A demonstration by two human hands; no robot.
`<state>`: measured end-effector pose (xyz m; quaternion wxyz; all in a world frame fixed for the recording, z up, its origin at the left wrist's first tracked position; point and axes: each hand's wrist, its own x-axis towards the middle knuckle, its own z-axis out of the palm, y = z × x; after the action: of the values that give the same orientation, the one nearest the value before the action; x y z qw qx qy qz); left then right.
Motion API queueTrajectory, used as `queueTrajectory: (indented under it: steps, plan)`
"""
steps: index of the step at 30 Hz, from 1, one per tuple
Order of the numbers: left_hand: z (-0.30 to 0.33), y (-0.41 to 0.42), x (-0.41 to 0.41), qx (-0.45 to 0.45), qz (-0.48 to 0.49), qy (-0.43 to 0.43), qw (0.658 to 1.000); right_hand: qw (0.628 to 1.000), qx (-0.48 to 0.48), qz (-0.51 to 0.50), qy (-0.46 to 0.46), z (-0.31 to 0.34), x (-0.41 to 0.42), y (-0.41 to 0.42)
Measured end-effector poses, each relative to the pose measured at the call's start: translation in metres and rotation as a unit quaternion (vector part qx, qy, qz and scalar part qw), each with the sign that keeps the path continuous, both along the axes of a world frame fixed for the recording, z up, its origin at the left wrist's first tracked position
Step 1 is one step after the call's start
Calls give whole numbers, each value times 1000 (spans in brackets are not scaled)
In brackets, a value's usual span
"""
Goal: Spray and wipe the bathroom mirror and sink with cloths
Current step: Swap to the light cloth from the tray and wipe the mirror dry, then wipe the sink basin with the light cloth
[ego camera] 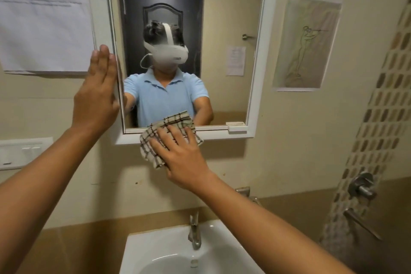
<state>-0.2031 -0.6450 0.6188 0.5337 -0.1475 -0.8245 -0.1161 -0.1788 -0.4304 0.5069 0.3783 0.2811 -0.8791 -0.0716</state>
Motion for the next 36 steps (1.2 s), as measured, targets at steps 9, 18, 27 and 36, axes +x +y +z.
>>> queueTrajectory:
  steps: [9,18,27,36]
  plan:
    - [-24,22,18,78,-67,-4,995,912,-353,-24,-208,-75,32,70]
    - [-244,121,114,437,-284,-513,682,593,-713,-8,-376,-153,105,25]
    - [-307,130,136,555,-228,-615,511,689,-540,-19,-483,-226,165,38]
    - [-326,164,119,380,-303,-691,535,646,-521,-54,-555,-238,117,147]
